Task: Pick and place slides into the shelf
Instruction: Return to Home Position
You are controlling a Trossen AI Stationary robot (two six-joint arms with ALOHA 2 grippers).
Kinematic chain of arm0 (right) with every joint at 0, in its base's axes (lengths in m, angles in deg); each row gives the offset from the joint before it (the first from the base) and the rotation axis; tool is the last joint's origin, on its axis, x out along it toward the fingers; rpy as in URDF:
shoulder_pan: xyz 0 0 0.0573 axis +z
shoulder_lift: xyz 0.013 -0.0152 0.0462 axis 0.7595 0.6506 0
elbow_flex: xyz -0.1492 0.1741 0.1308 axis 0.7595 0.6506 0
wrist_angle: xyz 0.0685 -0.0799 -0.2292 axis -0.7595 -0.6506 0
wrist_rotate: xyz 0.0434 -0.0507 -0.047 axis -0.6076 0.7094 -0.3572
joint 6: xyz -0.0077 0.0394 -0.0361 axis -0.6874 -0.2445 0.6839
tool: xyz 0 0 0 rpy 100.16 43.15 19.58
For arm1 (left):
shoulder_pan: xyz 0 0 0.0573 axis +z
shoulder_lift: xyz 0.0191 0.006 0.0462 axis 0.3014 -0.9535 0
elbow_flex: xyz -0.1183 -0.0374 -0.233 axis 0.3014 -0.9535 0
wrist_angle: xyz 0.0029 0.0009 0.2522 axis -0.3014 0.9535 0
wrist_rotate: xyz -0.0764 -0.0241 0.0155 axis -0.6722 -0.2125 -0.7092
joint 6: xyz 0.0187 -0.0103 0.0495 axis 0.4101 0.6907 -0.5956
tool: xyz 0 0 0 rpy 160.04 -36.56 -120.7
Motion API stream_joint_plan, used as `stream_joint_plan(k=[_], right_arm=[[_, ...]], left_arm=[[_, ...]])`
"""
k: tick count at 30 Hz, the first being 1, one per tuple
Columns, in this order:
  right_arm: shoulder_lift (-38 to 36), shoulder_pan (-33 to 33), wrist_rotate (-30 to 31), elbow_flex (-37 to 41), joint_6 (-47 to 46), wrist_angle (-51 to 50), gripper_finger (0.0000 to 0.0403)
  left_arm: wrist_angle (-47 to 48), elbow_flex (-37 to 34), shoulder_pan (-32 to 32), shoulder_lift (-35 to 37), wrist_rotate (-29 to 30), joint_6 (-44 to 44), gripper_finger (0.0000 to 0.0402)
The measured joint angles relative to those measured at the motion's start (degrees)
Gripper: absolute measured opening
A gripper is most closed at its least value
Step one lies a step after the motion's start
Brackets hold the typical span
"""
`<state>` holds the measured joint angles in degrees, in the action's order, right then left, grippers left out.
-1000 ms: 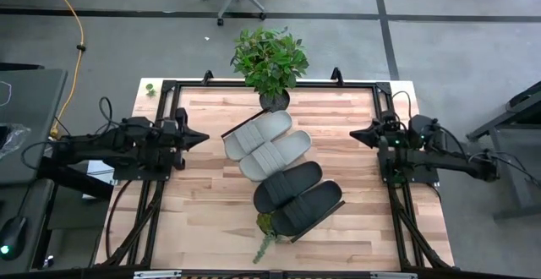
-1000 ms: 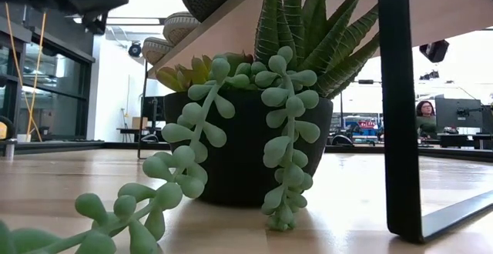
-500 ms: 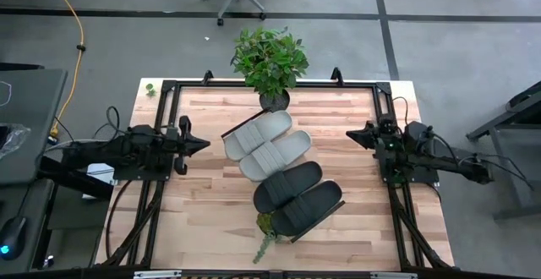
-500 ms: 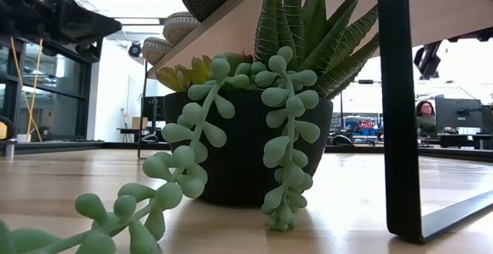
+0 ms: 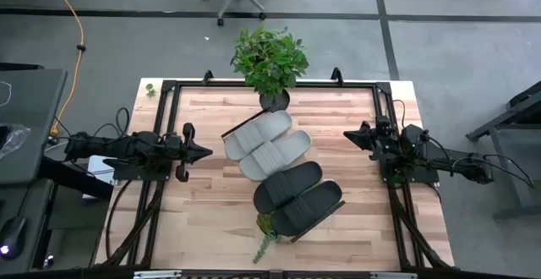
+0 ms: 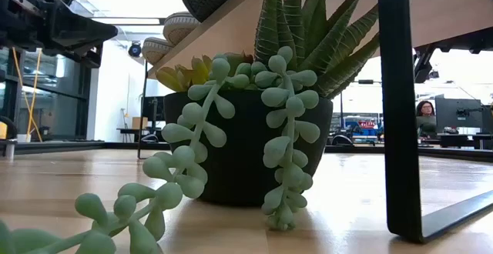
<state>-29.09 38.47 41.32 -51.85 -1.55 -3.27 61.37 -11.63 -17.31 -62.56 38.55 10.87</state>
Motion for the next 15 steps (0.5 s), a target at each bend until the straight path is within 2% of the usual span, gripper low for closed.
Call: stream_joint_plan(k=[9, 15], right_arm=[[0.1, 0.7, 1.0, 1.9, 1.3, 1.6, 0.0000], [0.6, 4.3, -0.8, 1.8, 4.3, -5.9, 0.0000]], left_arm=[[-0.5, 0.0, -5.1, -0.1, 4.7, -1.1, 0.0000], [-0.7, 0.0, -5.1, -2.0, 5.5, -2.5, 0.0000]])
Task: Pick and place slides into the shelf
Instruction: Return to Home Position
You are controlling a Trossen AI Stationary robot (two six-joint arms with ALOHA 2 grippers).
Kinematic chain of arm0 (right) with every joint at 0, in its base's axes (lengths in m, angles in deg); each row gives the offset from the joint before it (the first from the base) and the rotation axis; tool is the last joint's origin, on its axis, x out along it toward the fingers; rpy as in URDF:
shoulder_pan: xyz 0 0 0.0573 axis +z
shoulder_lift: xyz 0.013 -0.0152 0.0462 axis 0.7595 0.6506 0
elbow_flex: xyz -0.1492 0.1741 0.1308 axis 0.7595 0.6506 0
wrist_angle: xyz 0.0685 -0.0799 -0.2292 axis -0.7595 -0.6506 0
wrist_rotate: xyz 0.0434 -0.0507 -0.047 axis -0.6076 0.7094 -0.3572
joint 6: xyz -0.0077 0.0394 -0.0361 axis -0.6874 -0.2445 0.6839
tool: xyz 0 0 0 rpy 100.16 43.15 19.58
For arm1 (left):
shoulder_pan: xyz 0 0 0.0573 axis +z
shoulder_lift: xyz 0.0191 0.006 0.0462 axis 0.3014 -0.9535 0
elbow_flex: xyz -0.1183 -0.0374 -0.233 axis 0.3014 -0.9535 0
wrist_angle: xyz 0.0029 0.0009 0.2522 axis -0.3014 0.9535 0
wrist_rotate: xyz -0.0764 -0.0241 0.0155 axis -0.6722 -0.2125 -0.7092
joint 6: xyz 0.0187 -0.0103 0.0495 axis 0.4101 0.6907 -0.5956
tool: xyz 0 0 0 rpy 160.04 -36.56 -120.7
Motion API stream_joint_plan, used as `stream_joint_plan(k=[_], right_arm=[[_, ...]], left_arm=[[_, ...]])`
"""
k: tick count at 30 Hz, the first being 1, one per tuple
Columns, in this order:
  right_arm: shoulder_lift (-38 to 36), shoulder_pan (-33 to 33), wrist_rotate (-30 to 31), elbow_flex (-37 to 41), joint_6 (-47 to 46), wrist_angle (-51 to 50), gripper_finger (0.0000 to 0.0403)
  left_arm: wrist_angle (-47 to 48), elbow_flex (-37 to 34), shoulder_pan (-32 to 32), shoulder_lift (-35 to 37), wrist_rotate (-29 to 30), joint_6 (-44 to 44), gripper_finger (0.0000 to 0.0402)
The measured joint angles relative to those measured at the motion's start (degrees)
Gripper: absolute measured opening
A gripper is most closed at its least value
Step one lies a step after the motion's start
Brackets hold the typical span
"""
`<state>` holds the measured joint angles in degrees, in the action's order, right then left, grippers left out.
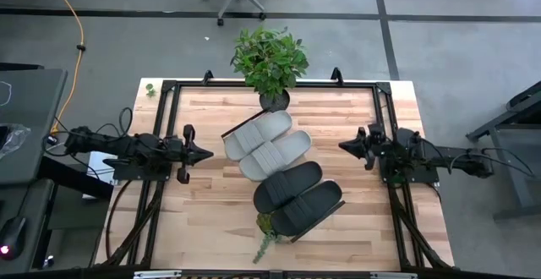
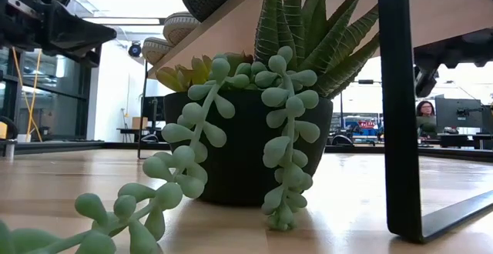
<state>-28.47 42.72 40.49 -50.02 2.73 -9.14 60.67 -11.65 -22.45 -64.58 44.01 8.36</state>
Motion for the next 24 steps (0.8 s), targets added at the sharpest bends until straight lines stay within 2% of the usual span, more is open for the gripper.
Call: stream_joint_plan(k=[5, 9, 15, 21, 24], right_arm=[[0.3, 2.3, 1.3, 0.0, 10.3, -0.4, 0.0000], [1.5, 3.6, 1.3, 0.0, 14.7, -0.4, 0.0000], [7.6, 5.1, 1.2, 0.0, 15.5, -0.5, 0.0000], [13.4, 7.0, -0.5, 0.0, 25.9, -0.4, 0.0000], [14.7, 7.7, -0.4, 0.0, 27.8, -0.3, 0.0000]], left_arm=[[0.0, 0.0, 0.0, -1.9, -0.5, 0.6, 0.0000], [0.0, 0.0, 0.0, -3.3, -0.7, 1.5, 0.0000], [0.2, 0.0, 0.0, -5.6, -0.7, 3.7, 0.0000], [0.0, 0.0, 0.0, -6.5, -0.7, 7.8, 0.0000], [0.1, 0.0, 0.0, -6.5, -0.7, 9.1, 0.0000]])
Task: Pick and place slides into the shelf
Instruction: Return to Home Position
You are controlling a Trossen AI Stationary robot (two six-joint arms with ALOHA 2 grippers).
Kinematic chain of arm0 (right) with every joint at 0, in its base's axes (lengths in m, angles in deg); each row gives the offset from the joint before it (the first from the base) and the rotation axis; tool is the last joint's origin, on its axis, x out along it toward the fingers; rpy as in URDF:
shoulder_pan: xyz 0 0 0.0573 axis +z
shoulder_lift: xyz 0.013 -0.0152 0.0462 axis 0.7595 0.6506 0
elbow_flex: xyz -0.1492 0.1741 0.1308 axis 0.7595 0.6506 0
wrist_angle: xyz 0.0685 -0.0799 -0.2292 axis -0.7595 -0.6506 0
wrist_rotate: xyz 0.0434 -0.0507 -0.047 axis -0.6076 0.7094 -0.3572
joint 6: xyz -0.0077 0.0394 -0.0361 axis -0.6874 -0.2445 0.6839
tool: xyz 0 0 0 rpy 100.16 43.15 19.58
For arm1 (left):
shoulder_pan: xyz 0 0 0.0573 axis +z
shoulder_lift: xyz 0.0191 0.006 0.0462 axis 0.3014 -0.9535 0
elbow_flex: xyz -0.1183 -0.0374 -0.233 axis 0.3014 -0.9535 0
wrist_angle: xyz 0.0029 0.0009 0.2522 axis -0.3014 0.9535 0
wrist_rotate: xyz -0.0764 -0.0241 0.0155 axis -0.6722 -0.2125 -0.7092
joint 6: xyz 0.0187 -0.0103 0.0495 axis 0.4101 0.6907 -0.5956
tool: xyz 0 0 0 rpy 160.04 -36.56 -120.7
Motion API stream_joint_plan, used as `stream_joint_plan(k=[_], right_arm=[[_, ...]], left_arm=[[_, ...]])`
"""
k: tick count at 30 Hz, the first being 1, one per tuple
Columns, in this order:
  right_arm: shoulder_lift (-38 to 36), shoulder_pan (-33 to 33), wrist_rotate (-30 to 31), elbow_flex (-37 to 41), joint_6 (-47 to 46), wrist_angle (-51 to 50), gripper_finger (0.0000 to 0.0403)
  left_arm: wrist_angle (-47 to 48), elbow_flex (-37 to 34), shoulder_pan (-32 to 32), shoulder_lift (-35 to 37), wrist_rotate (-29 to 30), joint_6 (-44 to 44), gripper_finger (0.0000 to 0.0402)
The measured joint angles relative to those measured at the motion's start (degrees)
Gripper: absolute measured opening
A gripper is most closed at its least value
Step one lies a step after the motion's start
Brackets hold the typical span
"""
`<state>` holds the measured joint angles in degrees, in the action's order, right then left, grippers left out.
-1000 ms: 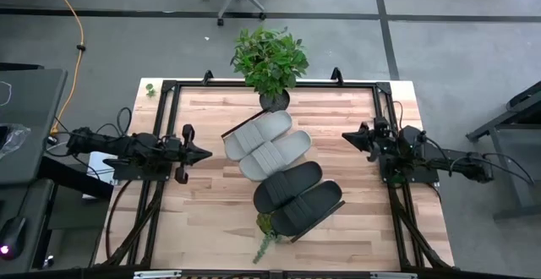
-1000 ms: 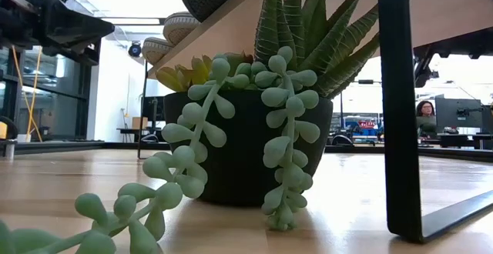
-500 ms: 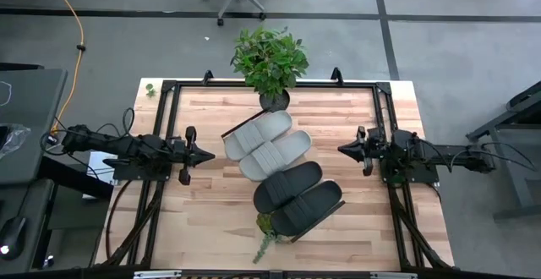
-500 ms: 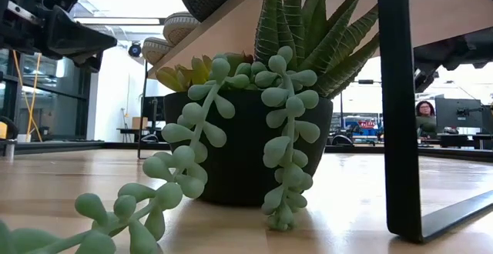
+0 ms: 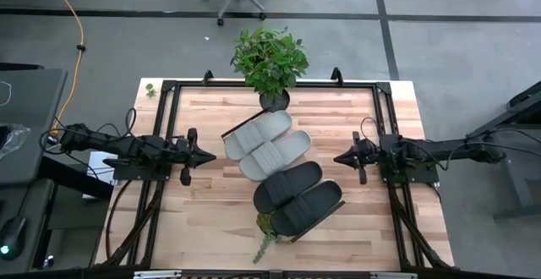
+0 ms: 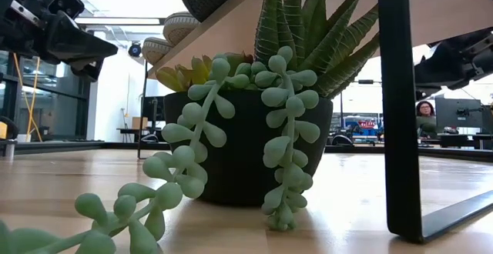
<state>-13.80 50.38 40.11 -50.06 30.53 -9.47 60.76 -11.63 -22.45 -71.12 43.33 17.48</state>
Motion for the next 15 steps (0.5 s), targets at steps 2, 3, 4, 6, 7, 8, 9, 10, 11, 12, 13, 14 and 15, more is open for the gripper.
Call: stream_joint_plan(k=[2, 3, 4, 6, 7, 8, 9, 10, 11, 12, 13, 14, 15], right_arm=[[0.2, 0.0, 1.2, 0.0, 0.1, -0.1, 0.0000], [0.2, 0.0, 1.6, 0.0, 0.3, -0.2, 0.0000], [0.2, 0.0, 2.2, 0.0, 0.5, -0.2, 0.0000], [0.2, 0.0, 2.8, 0.0, 1.4, -0.2, 0.0000], [0.2, 0.0, 2.8, 0.0, 1.7, -0.2, 0.0000], [0.2, 0.0, 2.8, 0.0, 1.9, -0.2, 0.0000], [0.2, 0.0, 2.8, 0.0, 2.0, -0.2, 0.0000], [0.2, -0.1, 2.8, 0.0, 2.1, -0.2, 0.0000], [0.2, -0.1, 2.8, 0.0, 2.6, -0.2, 0.0000], [0.2, -0.1, 2.7, 0.0, 3.0, -0.2, 0.0000], [0.2, -0.1, 2.7, 0.0, 3.1, -0.2, 0.0000], [0.2, -0.1, 2.7, 0.0, 3.4, -0.2, 0.0000], [0.2, -0.1, 2.7, 0.0, 3.5, -0.2, 0.0000]], left_arm=[[0.0, 0.0, 0.0, 0.0, 0.0, 0.0, 0.0000], [0.1, 0.0, 0.0, 0.0, -0.3, -0.1, 0.0001], [0.2, 0.0, 0.0, 0.0, -0.8, -0.1, 0.0001], [0.3, 0.0, 0.0, 0.0, -2.1, -0.1, 0.0001], [0.4, 0.0, 0.0, 0.0, -2.9, -0.1, 0.0001], [0.5, 0.0, 0.0, 0.0, -3.8, -0.1, 0.0001], [0.7, 0.0, 0.0, 0.0, -4.6, -0.1, 0.0001], [0.8, 0.0, 0.0, 0.0, -5.4, -0.2, 0.0001], [0.8, 0.0, 0.0, 0.0, -6.0, -0.2, 0.0001], [0.8, 0.0, 0.0, 0.0, -6.2, -0.2, 0.0001], [0.8, 0.0, 0.0, 0.0, -6.3, -0.3, 0.0001], [0.9, 0.0, 0.0, 0.0, -6.3, -1.4, 0.0001], [0.8, 0.0, 0.0, 0.0, -6.2, -3.0, 0.0001]])
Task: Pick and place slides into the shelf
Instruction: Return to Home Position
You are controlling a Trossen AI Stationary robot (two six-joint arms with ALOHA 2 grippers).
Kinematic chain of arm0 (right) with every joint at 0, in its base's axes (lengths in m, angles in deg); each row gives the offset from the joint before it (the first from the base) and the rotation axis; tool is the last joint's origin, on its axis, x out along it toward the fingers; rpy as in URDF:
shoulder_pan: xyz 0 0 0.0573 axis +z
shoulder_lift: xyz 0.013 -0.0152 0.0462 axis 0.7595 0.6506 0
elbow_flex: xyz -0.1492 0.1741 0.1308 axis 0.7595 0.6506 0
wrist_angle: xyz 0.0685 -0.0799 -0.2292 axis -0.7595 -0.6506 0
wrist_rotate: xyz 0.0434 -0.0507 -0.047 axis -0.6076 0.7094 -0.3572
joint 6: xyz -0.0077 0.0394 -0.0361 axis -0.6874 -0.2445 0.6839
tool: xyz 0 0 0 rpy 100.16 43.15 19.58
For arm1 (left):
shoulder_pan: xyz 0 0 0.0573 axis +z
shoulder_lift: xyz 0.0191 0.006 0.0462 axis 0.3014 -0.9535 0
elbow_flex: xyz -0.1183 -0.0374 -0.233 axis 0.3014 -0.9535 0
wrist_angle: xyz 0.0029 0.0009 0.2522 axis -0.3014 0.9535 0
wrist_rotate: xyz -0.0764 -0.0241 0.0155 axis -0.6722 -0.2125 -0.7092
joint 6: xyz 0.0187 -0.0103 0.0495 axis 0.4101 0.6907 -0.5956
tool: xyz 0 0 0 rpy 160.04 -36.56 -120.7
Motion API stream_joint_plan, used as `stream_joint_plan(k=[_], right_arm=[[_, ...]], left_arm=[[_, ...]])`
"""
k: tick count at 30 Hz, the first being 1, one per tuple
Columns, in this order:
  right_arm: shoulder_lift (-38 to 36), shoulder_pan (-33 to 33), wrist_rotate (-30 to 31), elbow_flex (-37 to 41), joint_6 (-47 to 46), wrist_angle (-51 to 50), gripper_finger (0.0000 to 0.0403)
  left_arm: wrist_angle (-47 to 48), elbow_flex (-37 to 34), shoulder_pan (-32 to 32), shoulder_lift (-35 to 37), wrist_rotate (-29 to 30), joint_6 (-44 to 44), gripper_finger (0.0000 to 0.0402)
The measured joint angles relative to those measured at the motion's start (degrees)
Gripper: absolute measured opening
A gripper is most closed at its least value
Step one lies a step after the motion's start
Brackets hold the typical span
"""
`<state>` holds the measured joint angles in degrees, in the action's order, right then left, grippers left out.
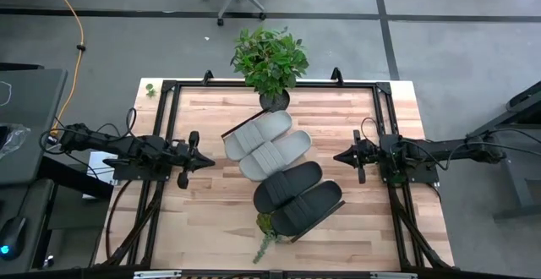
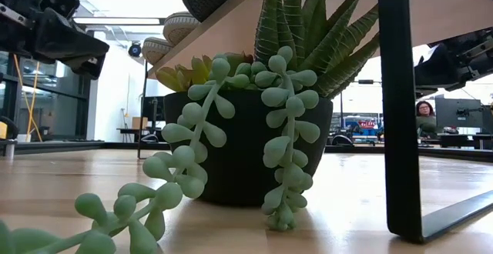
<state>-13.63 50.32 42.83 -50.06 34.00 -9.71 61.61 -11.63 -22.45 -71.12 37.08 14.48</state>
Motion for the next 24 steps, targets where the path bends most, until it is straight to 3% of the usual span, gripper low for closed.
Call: stream_joint_plan(k=[17, 24], right_arm=[[0.0, 0.0, -0.2, 0.0, -2.2, -0.1, 0.0000], [0.0, 0.0, -0.2, 0.0, -2.2, -0.1, 0.0000]], left_arm=[[-2.6, 0.0, 0.0, 0.0, 12.2, -13.8, 0.0001], [-8.6, -1.4, -0.1, 0.2, 11.3, -17.4, 0.0000]])
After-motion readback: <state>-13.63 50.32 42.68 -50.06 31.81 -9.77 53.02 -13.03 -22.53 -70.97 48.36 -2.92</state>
